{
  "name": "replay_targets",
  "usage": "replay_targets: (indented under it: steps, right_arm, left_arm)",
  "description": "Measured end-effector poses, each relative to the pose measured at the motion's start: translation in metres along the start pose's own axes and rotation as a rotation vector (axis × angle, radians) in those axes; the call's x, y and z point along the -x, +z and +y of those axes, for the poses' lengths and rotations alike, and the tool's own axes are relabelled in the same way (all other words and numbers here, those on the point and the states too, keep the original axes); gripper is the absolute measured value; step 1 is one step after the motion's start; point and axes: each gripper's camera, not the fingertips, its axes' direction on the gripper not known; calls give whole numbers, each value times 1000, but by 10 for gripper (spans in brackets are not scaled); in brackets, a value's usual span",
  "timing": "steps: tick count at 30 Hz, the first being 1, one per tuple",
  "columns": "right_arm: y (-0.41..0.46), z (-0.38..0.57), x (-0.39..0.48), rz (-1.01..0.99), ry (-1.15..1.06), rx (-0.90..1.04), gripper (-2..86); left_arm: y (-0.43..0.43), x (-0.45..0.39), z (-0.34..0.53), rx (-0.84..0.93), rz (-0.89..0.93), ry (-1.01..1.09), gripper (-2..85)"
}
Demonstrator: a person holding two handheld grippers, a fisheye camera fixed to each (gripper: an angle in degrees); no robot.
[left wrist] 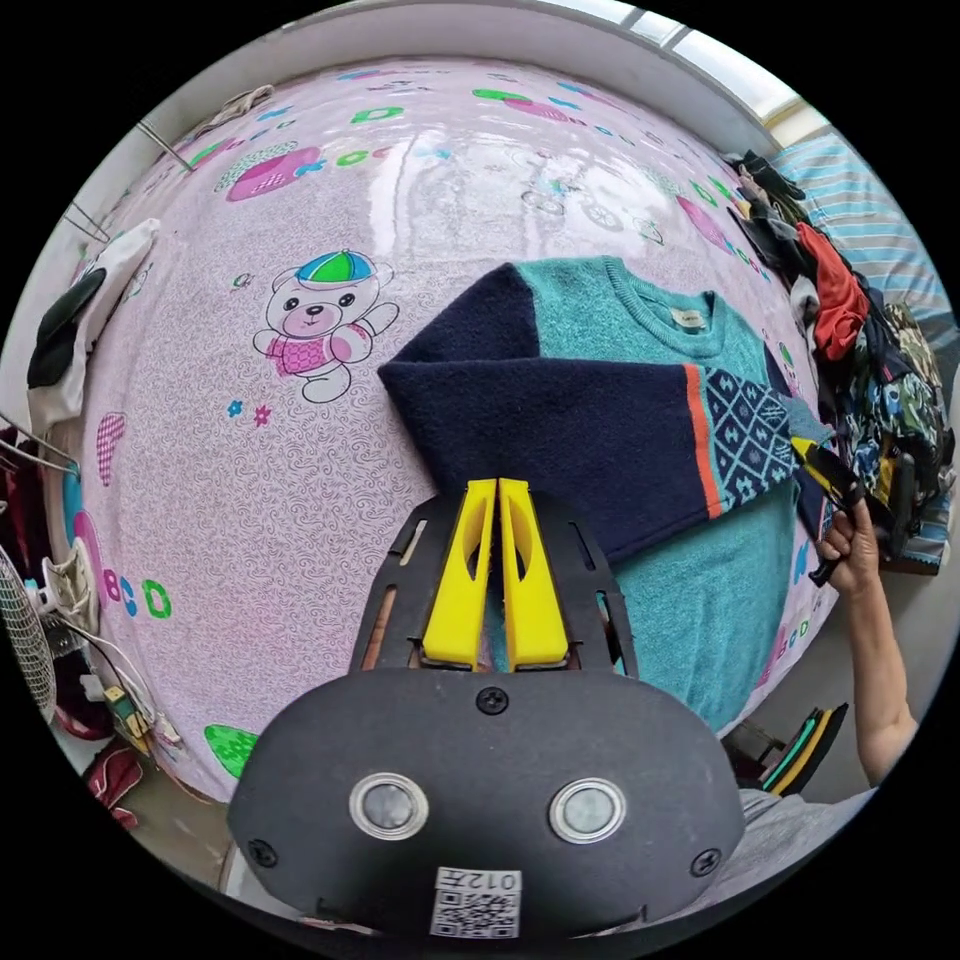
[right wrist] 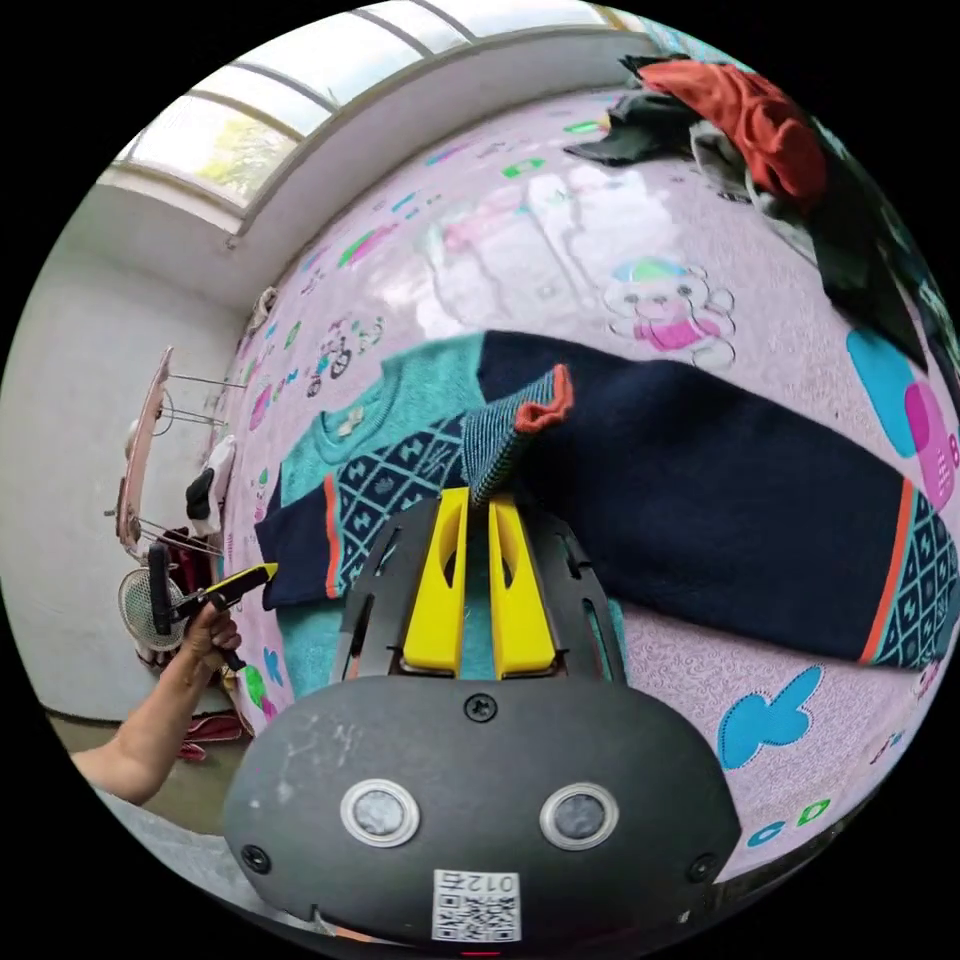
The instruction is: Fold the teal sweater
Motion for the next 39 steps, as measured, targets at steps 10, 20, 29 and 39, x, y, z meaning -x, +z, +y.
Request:
replay_targets:
  steps: [10,20,29,39]
  right_arm:
    - [-33,40,22,-292,248,-97,52]
    - [8,98,206,128,-230,-130,23]
    - [104,163,272,419,-483,9,-9]
    - [136,200,295,401,-381,65,-10]
  left_arm:
    - [11,-11,-13,36,-111,138,2]
    - [34,-48,-8,-16,-101,247,2]
    - [70,-50,-5,-26,-217,370,1]
    - [102,-32,-22,-34,-154,280,0]
